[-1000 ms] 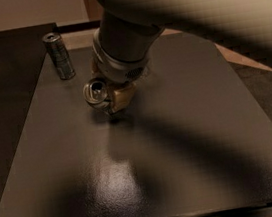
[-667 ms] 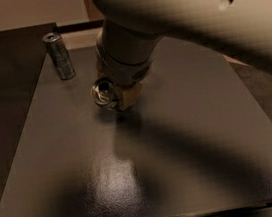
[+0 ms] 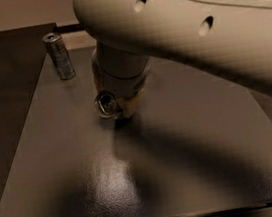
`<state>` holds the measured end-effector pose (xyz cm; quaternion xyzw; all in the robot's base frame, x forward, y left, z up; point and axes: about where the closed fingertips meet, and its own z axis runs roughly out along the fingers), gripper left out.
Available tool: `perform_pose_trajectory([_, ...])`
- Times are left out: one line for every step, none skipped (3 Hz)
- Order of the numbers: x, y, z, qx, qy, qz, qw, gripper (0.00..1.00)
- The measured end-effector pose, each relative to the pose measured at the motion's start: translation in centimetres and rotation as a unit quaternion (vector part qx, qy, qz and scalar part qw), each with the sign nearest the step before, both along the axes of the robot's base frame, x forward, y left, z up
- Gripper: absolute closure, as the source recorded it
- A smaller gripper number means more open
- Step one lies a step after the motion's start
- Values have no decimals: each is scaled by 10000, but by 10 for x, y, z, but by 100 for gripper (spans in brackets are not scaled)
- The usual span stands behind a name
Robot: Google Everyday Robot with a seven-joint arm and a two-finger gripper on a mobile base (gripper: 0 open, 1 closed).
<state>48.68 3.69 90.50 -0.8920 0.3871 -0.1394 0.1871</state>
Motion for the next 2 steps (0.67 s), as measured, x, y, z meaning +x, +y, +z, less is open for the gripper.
perform_pose_trajectory([0, 1, -7, -129, -9, 156, 9998, 59])
perform_pose_trajectory([-1, 2, -6, -128, -17, 160, 9998, 35])
